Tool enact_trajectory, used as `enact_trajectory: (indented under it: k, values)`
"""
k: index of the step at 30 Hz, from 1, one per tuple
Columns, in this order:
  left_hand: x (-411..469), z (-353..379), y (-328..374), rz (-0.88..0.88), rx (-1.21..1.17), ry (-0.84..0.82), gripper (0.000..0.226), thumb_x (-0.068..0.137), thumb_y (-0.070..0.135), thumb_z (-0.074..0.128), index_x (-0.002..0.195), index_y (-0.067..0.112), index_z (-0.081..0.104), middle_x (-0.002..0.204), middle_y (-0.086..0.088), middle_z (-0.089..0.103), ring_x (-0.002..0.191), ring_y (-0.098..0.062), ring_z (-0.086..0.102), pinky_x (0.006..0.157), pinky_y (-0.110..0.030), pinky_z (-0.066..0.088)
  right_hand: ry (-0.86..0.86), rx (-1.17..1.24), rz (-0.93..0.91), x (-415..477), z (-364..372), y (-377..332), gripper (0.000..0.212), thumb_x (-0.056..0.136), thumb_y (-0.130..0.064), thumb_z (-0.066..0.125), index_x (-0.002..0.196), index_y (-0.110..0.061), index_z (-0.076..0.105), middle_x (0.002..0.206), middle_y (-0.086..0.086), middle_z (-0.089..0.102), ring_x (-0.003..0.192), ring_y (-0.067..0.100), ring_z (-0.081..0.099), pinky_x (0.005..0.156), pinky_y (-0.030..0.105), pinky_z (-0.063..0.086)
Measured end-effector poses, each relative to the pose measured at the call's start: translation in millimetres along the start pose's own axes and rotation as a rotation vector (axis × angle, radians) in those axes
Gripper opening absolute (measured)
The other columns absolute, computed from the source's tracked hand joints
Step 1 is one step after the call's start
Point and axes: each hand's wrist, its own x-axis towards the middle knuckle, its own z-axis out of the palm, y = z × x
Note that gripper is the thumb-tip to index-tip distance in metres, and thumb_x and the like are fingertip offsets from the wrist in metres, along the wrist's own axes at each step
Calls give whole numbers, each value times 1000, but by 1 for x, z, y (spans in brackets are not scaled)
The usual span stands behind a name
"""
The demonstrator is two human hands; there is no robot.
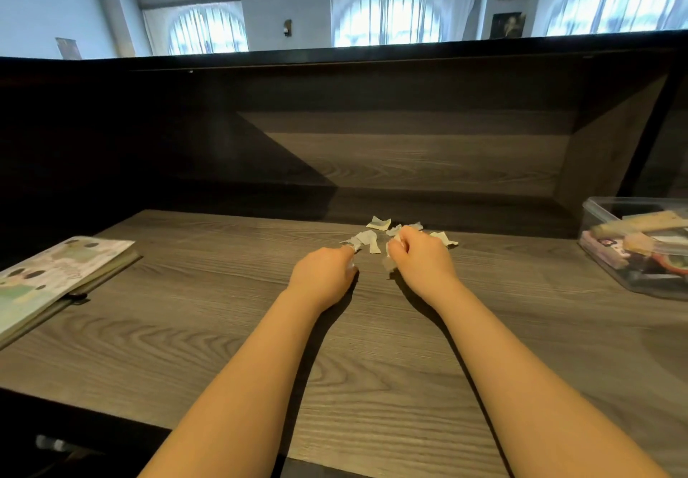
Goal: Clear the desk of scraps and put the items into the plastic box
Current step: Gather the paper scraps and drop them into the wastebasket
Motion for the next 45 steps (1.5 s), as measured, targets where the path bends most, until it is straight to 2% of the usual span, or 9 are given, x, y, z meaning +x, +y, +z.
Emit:
enact_trajectory:
  k: [3, 6, 9, 14, 17, 29, 33, 36, 45]
  values:
    - [-1, 2, -3, -28, -62, 21, 24, 97, 27, 41, 110, 12, 55, 99, -8, 63, 90, -24, 60, 77, -37, 50, 79, 207, 32, 0, -6, -1, 24, 91, -15, 48, 67, -14, 45, 66, 2, 48, 65, 16, 44, 60, 35, 39]
    - [0, 2, -10, -126, -357, 93, 22, 97, 27, 43, 93, 9, 56, 87, -7, 59, 80, -22, 57, 77, -39, 50, 63, 335, 63, -1, -9, -6, 28, 87, -4, 51, 63, -14, 41, 63, 0, 41, 58, 12, 38, 55, 26, 34]
    - [-2, -3, -12, -203, -666, 176, 23, 96, 21, 44, 77, 9, 47, 74, -6, 48, 66, -18, 50, 64, -33, 44, 56, 409, 86, -2, -13, -11, 30, 87, -1, 51, 62, -14, 39, 63, 0, 39, 58, 10, 37, 53, 22, 33]
    - [-11, -24, -3, -246, -876, 368, 25, 95, 20, 45, 73, 10, 45, 66, -3, 39, 62, -12, 38, 57, -24, 32, 88, 538, 57, -9, -21, -23, 26, 85, 1, 51, 64, -12, 42, 65, 2, 41, 63, 13, 40, 58, 25, 36]
    - [-21, -42, -1, -281, -1014, 397, 18, 94, 20, 45, 79, 10, 49, 73, -9, 43, 71, -21, 41, 63, -29, 35, 65, 599, 19, -18, -25, -37, 22, 85, -1, 52, 66, -10, 44, 66, 4, 43, 63, 14, 41, 57, 26, 36]
    - [-124, -86, -48, -261, -1109, 562, 24, 94, 25, 47, 74, 11, 47, 63, -1, 42, 57, -11, 36, 54, -25, 32, -33, 768, -85, -84, -15, -130, 31, 86, -5, 54, 61, -17, 40, 64, 0, 42, 62, 11, 41, 58, 26, 38]
    - [-169, -85, -74, -309, -1089, 629, 29, 94, 24, 46, 68, 11, 44, 59, -1, 39, 54, -12, 34, 53, -26, 30, -100, 868, -125, -123, 5, -159, 34, 85, 0, 52, 59, -17, 37, 57, -5, 39, 49, 2, 39, 48, 16, 36]
    - [-202, -77, -99, -333, -1080, 674, 33, 95, 24, 46, 64, 13, 40, 60, -3, 37, 54, -14, 33, 54, -29, 28, -139, 931, -134, -148, 26, -176, 38, 83, 3, 50, 56, -18, 32, 50, -8, 34, 43, 4, 31, 41, 18, 27]
    - [-292, -21, -181, -540, -923, 738, 36, 93, 23, 51, 59, 13, 43, 54, -2, 42, 52, -10, 41, 55, -28, 35, -333, 877, -245, -215, 121, -208, 38, 81, 3, 54, 57, -16, 32, 55, -1, 30, 55, 13, 31, 55, 26, 29]
